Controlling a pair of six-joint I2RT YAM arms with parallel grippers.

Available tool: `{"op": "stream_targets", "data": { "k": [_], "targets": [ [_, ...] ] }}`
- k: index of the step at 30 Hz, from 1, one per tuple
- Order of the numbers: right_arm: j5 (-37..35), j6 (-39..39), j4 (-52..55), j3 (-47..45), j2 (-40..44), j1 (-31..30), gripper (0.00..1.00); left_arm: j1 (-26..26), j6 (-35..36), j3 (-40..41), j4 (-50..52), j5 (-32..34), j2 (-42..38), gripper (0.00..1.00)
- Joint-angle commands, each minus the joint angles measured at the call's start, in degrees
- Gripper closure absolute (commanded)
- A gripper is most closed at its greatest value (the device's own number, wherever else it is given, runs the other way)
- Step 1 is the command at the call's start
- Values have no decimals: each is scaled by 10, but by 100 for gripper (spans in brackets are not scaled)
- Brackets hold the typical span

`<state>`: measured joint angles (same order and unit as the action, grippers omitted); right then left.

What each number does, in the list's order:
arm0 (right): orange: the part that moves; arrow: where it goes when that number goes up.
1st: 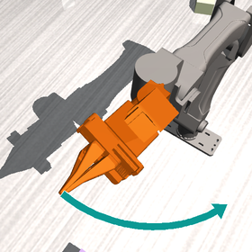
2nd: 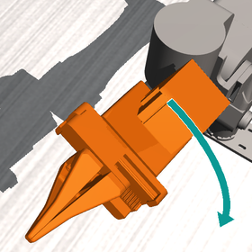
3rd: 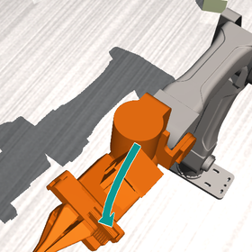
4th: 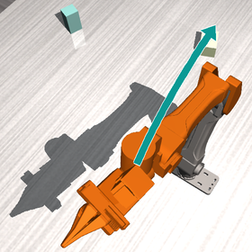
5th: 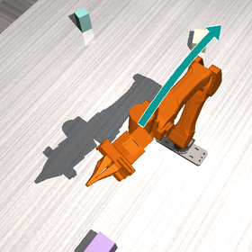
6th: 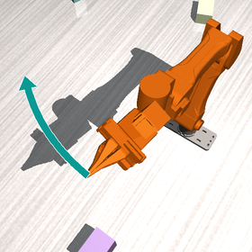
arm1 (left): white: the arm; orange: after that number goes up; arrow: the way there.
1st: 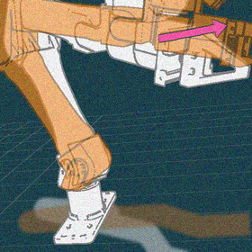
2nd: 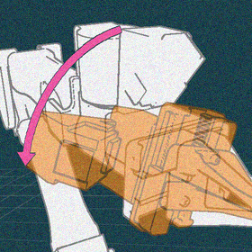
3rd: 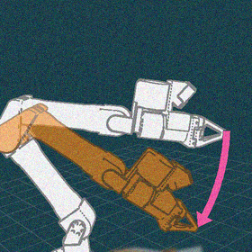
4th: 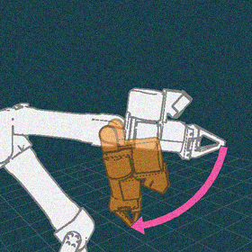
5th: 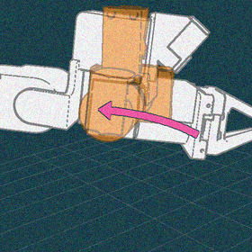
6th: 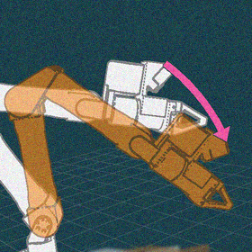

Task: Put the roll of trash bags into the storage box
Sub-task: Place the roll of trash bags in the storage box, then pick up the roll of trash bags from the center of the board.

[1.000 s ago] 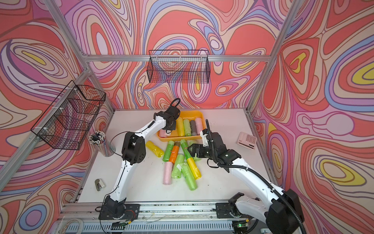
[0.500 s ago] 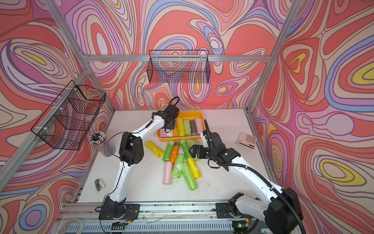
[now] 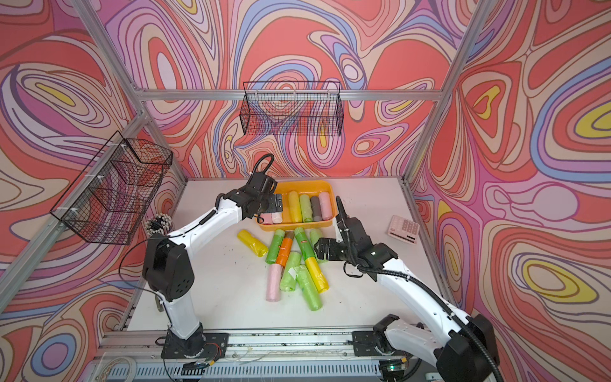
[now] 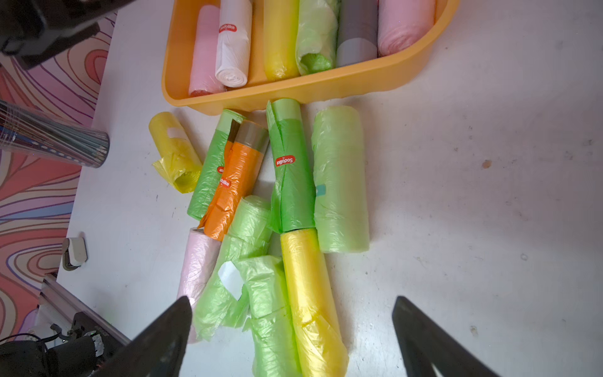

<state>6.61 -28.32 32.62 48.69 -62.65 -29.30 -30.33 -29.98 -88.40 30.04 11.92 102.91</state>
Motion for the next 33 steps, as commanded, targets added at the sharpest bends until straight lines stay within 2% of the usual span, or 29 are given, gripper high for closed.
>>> {"op": "stream_targets", "data": {
  "k": [1,5,9,17,25,33],
  "targets": [
    [-50,16,37,14,5,0,2,-10,-37,80,-67,-69,-68,0],
    [-52,18,41,22,-7,0,3,-26,-56,185,-101,-118,-158,0],
    [-59,-11,6,-10,-5,0,5,-46,-68,271,-121,-146,-242,0],
    [-47,-70,-76,-89,6,0,21,-51,-86,411,-141,-180,-394,0],
    [-40,-87,-86,-111,-1,-1,35,-51,-81,440,-126,-247,-436,0],
    [4,-112,-117,-157,17,-1,38,-51,-115,470,-179,-303,-442,0]
  ]
}}
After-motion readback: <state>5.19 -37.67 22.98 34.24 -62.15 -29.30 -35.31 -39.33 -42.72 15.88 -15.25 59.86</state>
